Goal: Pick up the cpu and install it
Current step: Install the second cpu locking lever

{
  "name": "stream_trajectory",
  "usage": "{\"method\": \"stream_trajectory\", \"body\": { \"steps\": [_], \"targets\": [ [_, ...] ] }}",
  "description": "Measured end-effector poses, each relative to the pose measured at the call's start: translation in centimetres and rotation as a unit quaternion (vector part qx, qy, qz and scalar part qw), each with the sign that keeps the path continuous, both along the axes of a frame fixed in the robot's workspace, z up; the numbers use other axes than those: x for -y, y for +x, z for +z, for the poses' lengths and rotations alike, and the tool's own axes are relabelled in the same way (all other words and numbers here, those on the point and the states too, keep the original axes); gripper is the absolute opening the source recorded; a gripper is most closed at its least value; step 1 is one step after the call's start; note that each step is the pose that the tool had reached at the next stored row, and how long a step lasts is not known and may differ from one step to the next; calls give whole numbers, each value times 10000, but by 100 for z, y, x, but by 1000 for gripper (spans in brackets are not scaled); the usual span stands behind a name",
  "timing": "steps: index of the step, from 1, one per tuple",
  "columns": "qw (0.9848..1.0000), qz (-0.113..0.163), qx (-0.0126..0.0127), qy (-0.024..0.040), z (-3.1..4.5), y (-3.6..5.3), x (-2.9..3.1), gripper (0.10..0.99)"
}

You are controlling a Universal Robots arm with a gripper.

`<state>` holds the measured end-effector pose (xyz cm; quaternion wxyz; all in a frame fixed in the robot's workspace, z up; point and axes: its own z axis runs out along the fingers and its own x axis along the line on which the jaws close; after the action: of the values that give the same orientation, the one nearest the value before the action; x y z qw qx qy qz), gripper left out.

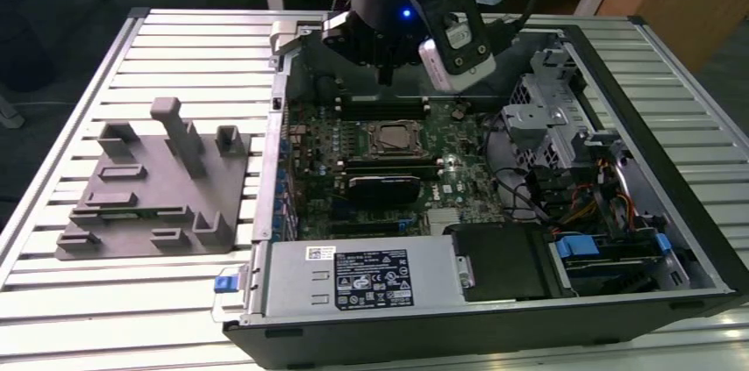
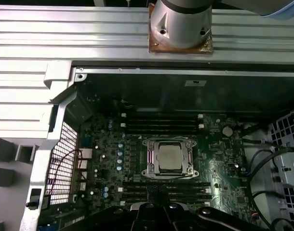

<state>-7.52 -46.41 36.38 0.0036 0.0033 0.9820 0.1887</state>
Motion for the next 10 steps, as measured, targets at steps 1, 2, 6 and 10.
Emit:
{"method": "stream_trajectory", "body": {
  "steps": [1,2,6,10],
  "targets": [
    [10000,0,0,-4,-18,0,-8,106],
    [10000,0,0,-9,-36,0,-17,106],
    [10000,0,0,-42,-109,0,-49,106],
    [10000,0,0,-85,-181,0,-78,106]
  ]
}}
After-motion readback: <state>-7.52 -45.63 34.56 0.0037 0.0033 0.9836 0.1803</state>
